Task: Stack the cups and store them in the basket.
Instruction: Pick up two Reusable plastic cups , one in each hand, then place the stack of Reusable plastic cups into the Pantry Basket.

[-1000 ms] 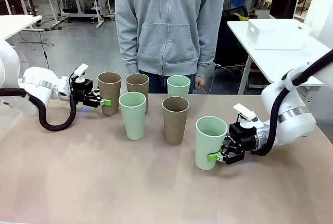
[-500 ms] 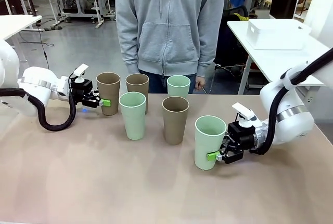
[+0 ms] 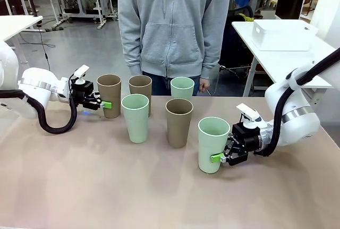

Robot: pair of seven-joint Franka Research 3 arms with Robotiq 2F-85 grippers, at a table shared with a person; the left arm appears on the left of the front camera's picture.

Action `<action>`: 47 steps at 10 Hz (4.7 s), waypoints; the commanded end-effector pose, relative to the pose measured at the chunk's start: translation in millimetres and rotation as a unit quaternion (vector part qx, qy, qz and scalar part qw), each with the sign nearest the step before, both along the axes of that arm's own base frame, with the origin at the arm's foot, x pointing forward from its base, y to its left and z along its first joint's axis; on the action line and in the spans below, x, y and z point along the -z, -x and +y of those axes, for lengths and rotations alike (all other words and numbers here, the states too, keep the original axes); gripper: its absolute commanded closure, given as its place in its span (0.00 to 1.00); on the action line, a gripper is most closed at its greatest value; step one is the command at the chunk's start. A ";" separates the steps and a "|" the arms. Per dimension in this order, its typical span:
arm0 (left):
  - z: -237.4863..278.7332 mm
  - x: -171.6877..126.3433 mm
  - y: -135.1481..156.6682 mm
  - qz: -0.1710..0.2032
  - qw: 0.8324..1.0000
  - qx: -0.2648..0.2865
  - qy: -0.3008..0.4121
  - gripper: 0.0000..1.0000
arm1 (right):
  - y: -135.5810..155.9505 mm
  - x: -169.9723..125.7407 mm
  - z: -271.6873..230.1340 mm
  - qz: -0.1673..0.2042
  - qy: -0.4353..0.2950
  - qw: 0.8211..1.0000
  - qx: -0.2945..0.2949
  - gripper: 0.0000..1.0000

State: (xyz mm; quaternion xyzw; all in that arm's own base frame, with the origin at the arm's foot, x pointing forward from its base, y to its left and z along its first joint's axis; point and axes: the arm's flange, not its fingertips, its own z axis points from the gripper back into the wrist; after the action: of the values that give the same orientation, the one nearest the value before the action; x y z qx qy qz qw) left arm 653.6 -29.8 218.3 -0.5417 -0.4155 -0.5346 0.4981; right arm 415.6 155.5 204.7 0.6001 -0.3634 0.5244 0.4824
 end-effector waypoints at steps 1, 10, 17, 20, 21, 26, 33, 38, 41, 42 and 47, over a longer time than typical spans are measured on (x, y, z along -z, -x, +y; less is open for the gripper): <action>-1.0 -5.8 5.8 0.003 1.000 0.012 0.003 0.00 | -3.5 -5.7 3.0 0.003 0.002 1.000 -0.006 0.00; 1.2 -5.2 9.6 -0.001 0.999 0.027 0.019 0.58 | -7.0 -4.6 -0.8 -0.003 -0.001 1.000 -0.019 0.60; 1.6 -2.0 5.6 0.005 1.000 0.017 0.014 0.70 | -3.1 -2.7 0.6 -0.004 -0.002 1.000 -0.005 0.55; 4.4 -39.1 24.9 -0.018 1.000 -0.020 0.017 0.16 | 3.9 -38.6 -22.2 -0.035 -0.028 0.997 0.058 0.16; 3.0 -58.0 38.1 -0.033 0.998 -0.034 0.032 0.16 | 9.0 -57.4 -35.9 -0.041 -0.041 0.994 0.091 0.16; -5.7 -106.7 132.2 -0.077 0.994 -0.050 0.061 0.16 | 55.5 -116.1 -75.7 -0.067 -0.030 0.981 0.178 0.16; 45.8 -128.0 222.7 -0.095 0.991 -0.086 0.029 0.16 | 99.6 -139.2 -98.5 -0.077 0.013 0.975 0.208 0.16; 47.8 -136.2 225.2 -0.089 0.990 -0.100 0.034 0.16 | 99.1 -134.6 -97.8 -0.070 0.007 0.977 0.200 0.16; 50.3 -135.3 222.7 -0.098 0.991 -0.082 0.028 0.16 | 33.4 -134.3 -108.5 -0.087 0.005 0.975 0.207 0.16; 50.3 -135.3 222.7 -0.098 0.991 -0.082 0.028 0.16 | 33.4 -134.3 -108.5 -0.087 0.005 0.975 0.207 0.16; 50.3 -135.3 222.7 -0.098 0.991 -0.082 0.028 0.16 | 33.4 -134.3 -108.5 -0.087 0.005 0.975 0.207 0.16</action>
State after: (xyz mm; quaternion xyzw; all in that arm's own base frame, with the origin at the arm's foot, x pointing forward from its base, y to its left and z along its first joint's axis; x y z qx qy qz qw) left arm 431.5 20.8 350.6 -0.4649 -0.5191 -0.5285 0.4848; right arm 381.6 48.2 336.9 0.4639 -0.5146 0.4657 0.5505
